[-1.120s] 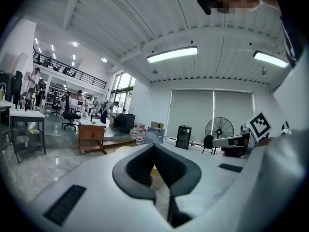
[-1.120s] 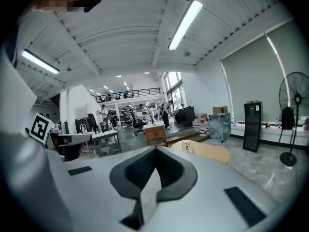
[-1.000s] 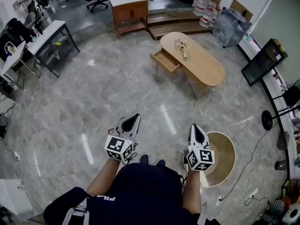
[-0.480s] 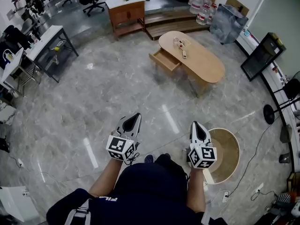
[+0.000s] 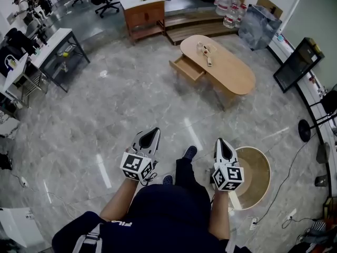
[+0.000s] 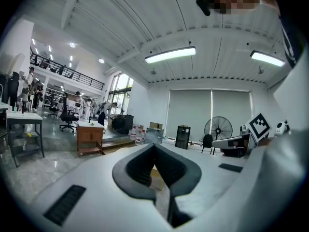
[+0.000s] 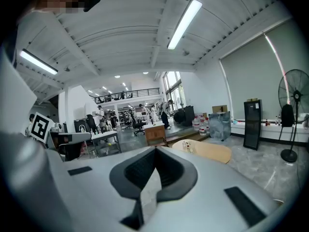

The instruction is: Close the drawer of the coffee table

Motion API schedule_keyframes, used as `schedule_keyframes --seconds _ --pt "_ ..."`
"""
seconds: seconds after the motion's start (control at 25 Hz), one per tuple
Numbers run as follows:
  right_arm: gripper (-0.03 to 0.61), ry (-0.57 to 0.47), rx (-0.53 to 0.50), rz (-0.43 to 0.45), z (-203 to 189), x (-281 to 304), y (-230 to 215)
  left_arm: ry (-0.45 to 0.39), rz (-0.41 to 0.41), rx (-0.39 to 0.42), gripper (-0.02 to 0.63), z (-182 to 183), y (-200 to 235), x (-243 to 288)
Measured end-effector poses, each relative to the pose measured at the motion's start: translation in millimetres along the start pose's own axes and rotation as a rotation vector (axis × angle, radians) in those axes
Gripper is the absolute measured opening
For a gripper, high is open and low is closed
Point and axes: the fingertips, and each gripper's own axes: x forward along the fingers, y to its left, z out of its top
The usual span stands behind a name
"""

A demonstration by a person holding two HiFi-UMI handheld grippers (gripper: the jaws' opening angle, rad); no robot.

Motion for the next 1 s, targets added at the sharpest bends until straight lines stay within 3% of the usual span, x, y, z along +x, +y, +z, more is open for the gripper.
schedule_keyframes --seconds 0.44,1.0 --pt "0.026 0.011 0.017 0.016 8.5 53.7 -36.1 -0.004 0.010 -0.004 0.025 6.5 12.5 59.3" --pt "0.026 0.028 0.025 -0.028 24.4 123.8 -90.6 0.016 0.008 0.001 0.025 10.6 47.6 143.2"
